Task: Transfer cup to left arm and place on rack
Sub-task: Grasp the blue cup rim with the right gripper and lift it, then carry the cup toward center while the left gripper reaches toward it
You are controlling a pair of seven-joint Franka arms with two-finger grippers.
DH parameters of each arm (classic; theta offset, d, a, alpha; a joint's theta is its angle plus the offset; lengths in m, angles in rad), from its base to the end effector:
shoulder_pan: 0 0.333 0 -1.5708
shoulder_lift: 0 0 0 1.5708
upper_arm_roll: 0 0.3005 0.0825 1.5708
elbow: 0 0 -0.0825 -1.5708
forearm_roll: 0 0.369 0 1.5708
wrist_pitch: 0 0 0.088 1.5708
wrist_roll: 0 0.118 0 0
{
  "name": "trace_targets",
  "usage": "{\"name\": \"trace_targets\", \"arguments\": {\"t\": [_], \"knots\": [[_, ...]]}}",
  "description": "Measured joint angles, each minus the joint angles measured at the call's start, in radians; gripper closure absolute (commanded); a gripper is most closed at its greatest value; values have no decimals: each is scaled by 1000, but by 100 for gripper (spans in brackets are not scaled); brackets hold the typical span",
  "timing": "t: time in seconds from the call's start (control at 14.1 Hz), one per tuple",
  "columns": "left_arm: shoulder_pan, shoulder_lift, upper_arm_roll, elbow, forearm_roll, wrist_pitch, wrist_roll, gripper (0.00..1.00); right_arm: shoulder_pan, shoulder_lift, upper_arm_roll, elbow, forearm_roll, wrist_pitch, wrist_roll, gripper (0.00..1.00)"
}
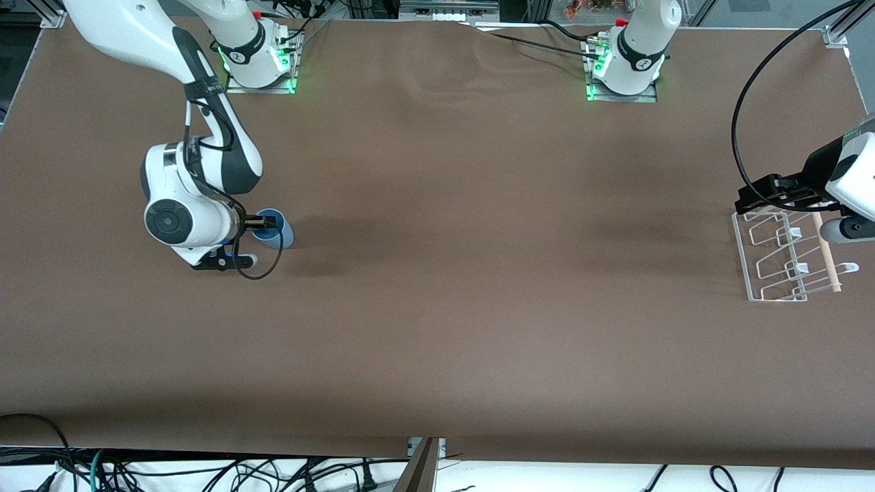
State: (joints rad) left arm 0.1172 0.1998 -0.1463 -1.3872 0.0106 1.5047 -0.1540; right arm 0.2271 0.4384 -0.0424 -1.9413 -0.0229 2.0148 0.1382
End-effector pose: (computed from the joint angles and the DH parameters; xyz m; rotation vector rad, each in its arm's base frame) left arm 0.5883 -0.0074 0.5639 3.1217 0.1983 -0.1276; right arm 0.5476 0.1009 0.2186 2.9978 0.0912 -0.5367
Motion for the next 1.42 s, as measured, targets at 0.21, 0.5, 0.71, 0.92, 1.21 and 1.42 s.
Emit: {"name": "trace_targets", "arguments": {"t": [0.21,0.5,0.71,0.92,1.21,1.42], "knots": [[0,0,-1,0,0,-1,0,0,1,5,9,13,9,-10,0,100],[0,0,-1,0,0,-2,0,0,1,6,14,57,14,-58,0,100],[0,0,-1,0,0,-3,0,0,1,28,15,123,15,-154,0,100],[0,0,-1,0,0,-3,0,0,2,56,15,213,64,-230,2,100],[0,0,0,0,0,-3,0,0,9,66,16,315,323,-280,166,100],[-2,0,-4,0,0,-3,0,0,59,85,22,407,442,-280,392,100]]}}
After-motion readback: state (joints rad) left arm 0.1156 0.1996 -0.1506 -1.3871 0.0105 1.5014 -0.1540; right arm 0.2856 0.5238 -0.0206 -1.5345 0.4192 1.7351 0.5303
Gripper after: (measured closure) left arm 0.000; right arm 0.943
